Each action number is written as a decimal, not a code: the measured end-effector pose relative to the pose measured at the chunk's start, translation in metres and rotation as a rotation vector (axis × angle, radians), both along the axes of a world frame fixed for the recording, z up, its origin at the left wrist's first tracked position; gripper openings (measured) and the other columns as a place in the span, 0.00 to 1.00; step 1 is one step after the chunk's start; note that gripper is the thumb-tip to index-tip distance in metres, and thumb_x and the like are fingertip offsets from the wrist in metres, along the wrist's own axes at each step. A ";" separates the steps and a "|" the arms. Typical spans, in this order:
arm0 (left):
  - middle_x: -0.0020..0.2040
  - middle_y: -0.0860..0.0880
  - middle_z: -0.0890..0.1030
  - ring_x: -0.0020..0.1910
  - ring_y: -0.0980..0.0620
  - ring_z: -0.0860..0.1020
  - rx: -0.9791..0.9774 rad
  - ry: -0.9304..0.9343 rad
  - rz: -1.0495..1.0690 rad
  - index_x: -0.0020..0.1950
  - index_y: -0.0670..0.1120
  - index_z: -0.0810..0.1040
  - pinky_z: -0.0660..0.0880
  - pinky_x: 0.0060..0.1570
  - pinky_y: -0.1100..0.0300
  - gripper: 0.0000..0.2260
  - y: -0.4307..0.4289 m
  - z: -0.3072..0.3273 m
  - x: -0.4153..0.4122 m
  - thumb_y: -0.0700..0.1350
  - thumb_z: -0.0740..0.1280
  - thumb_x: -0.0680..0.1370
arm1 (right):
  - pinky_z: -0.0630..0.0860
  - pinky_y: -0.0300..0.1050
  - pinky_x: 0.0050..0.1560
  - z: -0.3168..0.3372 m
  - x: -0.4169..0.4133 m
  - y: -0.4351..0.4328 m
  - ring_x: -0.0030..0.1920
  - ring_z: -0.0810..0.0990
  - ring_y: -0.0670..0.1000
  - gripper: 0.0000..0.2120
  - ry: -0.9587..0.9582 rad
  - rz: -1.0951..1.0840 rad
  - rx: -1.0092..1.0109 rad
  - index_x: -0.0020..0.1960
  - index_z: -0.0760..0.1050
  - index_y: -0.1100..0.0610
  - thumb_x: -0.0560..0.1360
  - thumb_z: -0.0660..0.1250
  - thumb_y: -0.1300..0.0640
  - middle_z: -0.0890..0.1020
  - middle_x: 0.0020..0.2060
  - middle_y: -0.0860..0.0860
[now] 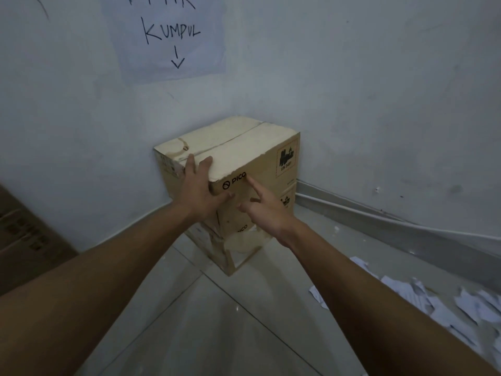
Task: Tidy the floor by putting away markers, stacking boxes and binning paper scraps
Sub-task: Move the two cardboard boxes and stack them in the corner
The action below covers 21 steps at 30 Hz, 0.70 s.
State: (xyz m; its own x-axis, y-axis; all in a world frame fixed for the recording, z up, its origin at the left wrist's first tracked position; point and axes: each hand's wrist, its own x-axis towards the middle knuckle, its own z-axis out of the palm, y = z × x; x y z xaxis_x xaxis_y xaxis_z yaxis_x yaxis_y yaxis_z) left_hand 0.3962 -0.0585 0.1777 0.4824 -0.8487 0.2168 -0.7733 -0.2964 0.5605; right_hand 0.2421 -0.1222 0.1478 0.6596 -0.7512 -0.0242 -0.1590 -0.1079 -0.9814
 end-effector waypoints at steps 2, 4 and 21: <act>0.80 0.40 0.42 0.79 0.42 0.45 -0.001 0.008 -0.007 0.79 0.46 0.54 0.56 0.75 0.48 0.42 0.001 -0.001 0.002 0.51 0.75 0.72 | 0.71 0.40 0.60 -0.001 0.001 0.000 0.66 0.73 0.46 0.35 0.010 0.001 -0.006 0.78 0.57 0.45 0.76 0.66 0.58 0.71 0.66 0.41; 0.80 0.40 0.42 0.79 0.43 0.45 0.002 0.007 -0.012 0.79 0.46 0.55 0.55 0.76 0.49 0.42 0.001 -0.001 0.005 0.51 0.75 0.72 | 0.72 0.41 0.62 0.000 0.000 0.000 0.65 0.73 0.46 0.34 0.022 0.009 -0.004 0.79 0.56 0.45 0.76 0.66 0.59 0.70 0.70 0.43; 0.74 0.46 0.68 0.73 0.44 0.63 -0.176 -0.524 -0.032 0.69 0.51 0.72 0.60 0.65 0.40 0.24 0.015 -0.010 -0.029 0.49 0.70 0.73 | 0.69 0.39 0.57 -0.008 -0.036 -0.001 0.63 0.73 0.46 0.21 0.122 -0.113 -0.113 0.72 0.69 0.52 0.79 0.64 0.58 0.74 0.68 0.49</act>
